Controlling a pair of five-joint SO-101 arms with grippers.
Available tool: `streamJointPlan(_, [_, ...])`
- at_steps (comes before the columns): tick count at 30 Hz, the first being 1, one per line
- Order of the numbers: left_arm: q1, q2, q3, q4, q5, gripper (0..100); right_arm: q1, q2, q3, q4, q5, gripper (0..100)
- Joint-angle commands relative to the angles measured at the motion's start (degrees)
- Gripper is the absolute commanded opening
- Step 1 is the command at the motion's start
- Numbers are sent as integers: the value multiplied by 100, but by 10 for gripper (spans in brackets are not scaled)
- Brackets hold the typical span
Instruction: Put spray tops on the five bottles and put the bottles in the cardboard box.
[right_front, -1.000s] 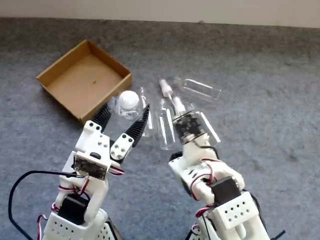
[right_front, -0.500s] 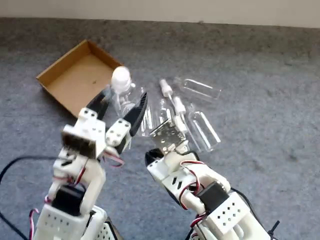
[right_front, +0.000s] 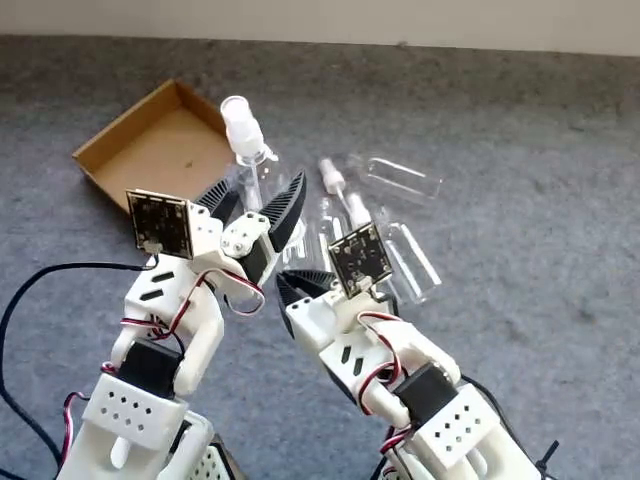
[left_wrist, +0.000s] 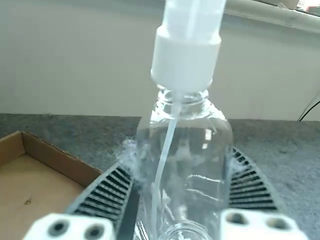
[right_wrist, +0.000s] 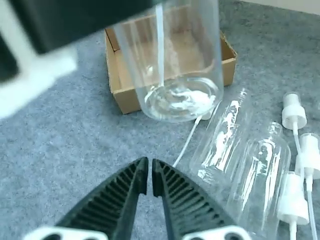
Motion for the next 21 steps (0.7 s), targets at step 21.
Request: streamJointPlan(21, [593,4,1560,-2409,79,66,-4,-75,2105,-3574,-62,9])
